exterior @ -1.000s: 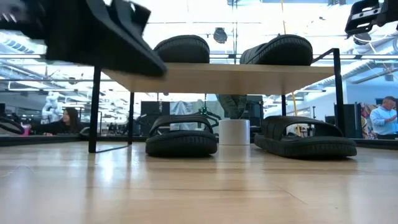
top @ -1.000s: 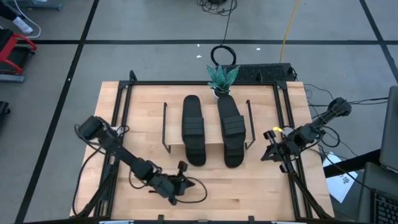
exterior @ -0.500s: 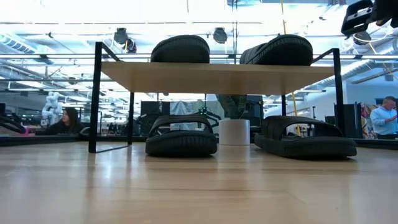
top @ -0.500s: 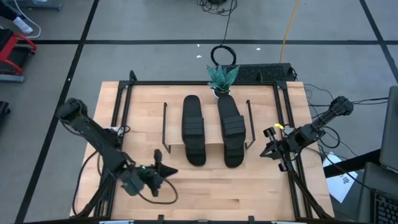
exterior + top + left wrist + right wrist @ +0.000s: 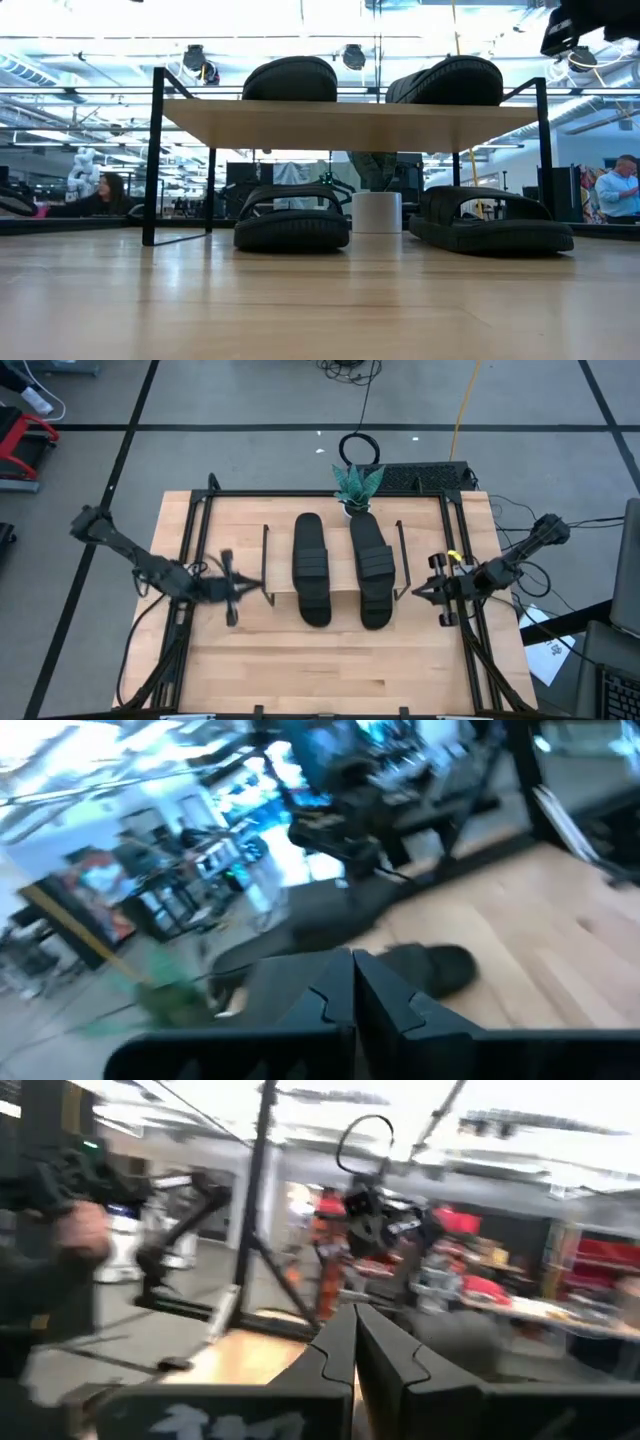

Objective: Pick and place slides into the shelf
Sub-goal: Return to Home Position

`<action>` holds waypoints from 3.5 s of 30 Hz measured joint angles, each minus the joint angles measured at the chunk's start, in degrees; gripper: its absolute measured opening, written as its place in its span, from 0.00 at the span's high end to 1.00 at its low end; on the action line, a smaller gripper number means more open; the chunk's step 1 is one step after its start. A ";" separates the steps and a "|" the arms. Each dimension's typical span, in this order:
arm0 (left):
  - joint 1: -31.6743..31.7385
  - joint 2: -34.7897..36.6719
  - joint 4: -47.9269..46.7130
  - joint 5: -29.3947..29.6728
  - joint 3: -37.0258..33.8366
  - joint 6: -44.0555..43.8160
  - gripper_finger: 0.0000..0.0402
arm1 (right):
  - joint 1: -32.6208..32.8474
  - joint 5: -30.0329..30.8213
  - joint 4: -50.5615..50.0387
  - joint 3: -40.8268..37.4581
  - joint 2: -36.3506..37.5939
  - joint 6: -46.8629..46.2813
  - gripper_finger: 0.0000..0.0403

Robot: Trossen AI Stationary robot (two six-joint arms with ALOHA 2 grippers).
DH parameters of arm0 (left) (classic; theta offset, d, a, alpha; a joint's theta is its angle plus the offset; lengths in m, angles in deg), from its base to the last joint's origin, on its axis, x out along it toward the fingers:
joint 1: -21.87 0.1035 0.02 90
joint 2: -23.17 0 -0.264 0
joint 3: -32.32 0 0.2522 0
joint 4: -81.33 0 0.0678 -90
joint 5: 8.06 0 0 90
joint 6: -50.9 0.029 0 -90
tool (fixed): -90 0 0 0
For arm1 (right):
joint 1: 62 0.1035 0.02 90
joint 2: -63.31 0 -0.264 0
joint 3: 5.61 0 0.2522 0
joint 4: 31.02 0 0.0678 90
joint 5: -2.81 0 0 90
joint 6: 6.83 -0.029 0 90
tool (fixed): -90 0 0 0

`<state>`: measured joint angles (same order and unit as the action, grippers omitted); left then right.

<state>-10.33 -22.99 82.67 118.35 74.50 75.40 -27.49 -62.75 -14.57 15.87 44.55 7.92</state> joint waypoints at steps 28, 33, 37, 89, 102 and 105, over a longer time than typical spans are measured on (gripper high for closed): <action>-1.53 37.59 -5.59 4.62 -18.68 5.53 1.00 | -2.70 7.07 -39.34 13.08 18.65 -3.28 1.00; -1.53 37.56 -5.97 4.56 -18.66 3.99 1.00 | -4.29 8.52 -42.49 13.16 18.50 -6.80 1.00; -0.23 37.56 -6.17 2.44 -18.66 4.40 1.00 | -6.54 12.61 -47.69 13.95 18.67 -9.20 1.00; 26.30 37.70 -17.24 -26.07 -18.99 -4.12 1.00 | -23.38 -14.15 -32.22 0.47 18.69 -8.95 1.00; 28.43 37.67 -12.94 -33.78 -25.33 -7.28 1.00 | -23.54 -25.58 -32.03 0.58 18.69 -13.65 1.00; 28.43 37.68 -10.21 -34.33 -27.61 -7.35 1.00 | -23.54 -26.08 -31.99 0.58 18.69 -14.08 1.00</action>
<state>18.10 14.69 72.46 84.02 46.89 68.05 -51.03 -88.83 -46.56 16.45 63.24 -6.16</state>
